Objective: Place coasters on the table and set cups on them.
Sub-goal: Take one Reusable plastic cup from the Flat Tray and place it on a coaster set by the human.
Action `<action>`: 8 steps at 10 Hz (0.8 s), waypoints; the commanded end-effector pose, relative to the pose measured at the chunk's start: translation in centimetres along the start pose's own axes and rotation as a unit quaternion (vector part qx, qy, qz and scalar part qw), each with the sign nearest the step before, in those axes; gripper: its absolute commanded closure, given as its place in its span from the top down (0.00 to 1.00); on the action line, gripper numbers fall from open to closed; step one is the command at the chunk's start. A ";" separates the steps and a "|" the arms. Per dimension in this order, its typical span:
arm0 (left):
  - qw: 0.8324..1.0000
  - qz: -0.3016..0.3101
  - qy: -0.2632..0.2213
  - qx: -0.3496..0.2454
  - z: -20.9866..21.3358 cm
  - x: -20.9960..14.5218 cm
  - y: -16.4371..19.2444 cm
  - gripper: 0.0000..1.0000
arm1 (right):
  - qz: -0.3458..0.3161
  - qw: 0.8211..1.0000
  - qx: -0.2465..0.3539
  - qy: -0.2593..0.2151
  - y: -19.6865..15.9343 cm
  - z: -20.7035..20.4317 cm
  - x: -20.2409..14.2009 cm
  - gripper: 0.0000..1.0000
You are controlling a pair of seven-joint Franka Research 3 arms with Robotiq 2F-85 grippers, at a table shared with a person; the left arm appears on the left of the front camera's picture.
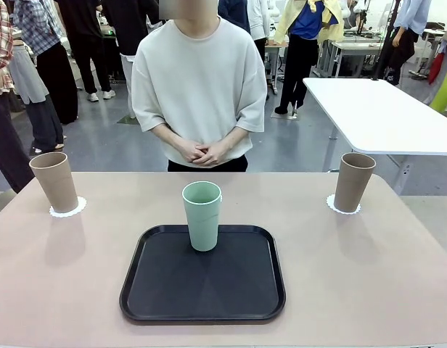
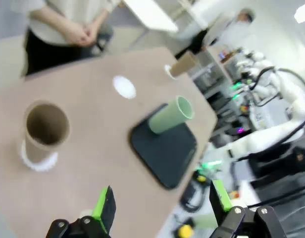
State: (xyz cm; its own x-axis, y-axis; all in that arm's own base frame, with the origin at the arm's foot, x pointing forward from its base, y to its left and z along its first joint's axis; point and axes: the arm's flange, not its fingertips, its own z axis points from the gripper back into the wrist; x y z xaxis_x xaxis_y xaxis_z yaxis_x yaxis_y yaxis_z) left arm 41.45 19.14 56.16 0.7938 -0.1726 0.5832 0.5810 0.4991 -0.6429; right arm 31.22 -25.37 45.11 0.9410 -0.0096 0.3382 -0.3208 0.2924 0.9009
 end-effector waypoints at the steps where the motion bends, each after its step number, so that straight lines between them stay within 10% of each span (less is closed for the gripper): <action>1: 0.989 -0.077 0.029 0.121 -4.3 1.6 -4.5 1.00 | 0.000 1.000 -0.001 -0.002 0.0 0.1 0.0 1.00; 3: 0.960 -0.133 0.102 0.226 -11.3 3.9 -7.8 1.00 | 0.000 1.000 -0.001 -0.002 0.0 0.1 0.0 1.00; 8: 0.895 -0.229 0.273 0.269 -27.0 3.5 -10.0 1.00 | 0.000 1.000 -0.001 -0.002 0.0 0.1 0.0 1.00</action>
State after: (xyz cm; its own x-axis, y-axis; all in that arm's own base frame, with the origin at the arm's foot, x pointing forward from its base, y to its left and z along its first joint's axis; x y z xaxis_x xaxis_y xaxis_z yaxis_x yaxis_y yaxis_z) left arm 42.90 -9.06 51.47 0.5532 -0.7550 0.3520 0.8075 0.5899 -0.0035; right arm 31.13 -25.50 45.11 0.9411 -0.0134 0.3378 -0.3191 0.2942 0.9009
